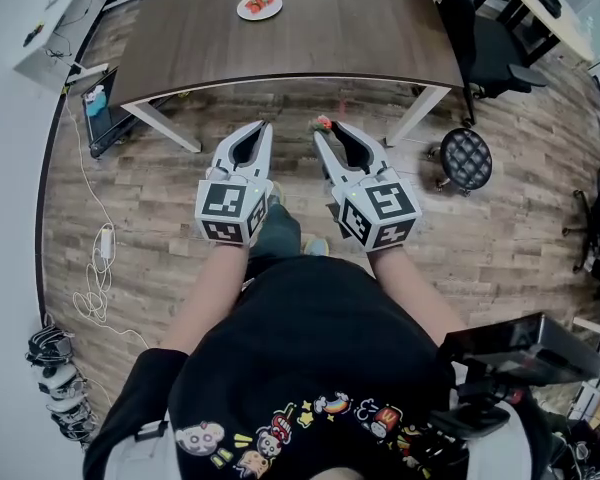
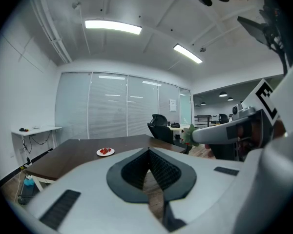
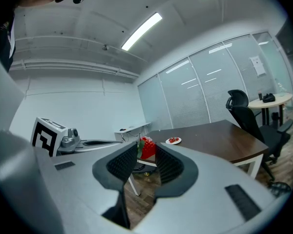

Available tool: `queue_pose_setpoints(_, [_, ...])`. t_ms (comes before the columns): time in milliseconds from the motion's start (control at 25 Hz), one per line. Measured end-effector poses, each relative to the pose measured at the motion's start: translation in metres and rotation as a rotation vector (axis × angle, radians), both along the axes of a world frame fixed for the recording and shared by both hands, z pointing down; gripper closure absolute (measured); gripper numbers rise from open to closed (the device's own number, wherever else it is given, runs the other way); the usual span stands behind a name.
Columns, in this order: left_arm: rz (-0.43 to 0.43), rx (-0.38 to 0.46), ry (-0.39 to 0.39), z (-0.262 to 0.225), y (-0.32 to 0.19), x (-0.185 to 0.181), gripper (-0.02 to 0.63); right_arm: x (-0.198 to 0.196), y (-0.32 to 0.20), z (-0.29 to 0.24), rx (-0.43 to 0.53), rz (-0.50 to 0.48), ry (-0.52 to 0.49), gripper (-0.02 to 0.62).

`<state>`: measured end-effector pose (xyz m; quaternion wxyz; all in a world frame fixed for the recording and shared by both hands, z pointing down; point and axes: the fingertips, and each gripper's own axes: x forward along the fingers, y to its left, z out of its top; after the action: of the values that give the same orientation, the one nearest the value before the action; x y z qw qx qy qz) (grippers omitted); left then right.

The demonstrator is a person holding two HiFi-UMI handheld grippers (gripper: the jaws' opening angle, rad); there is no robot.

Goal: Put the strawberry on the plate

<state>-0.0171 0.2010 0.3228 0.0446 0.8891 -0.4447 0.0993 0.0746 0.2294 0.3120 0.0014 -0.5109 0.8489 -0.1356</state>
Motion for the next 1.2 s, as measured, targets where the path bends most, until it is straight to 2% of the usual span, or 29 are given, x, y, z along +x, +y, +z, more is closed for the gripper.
queue_pose_setpoints(400, [-0.002, 0.004, 0.006, 0.009, 0.0, -0.006, 0.617, -0.013, 0.0, 0.01, 0.006, -0.013, 0.004, 0.477])
queue_pose_setpoints(720, [0.018, -0.001, 0.003, 0.016, -0.019, -0.006, 0.617, -0.016, -0.019, 0.016, 0.0, -0.004, 0.006, 0.477])
queue_pose_setpoints(1200, [0.014, -0.044, 0.002, 0.033, -0.09, -0.02, 0.617, -0.027, -0.089, 0.032, -0.046, 0.005, 0.028, 0.477])
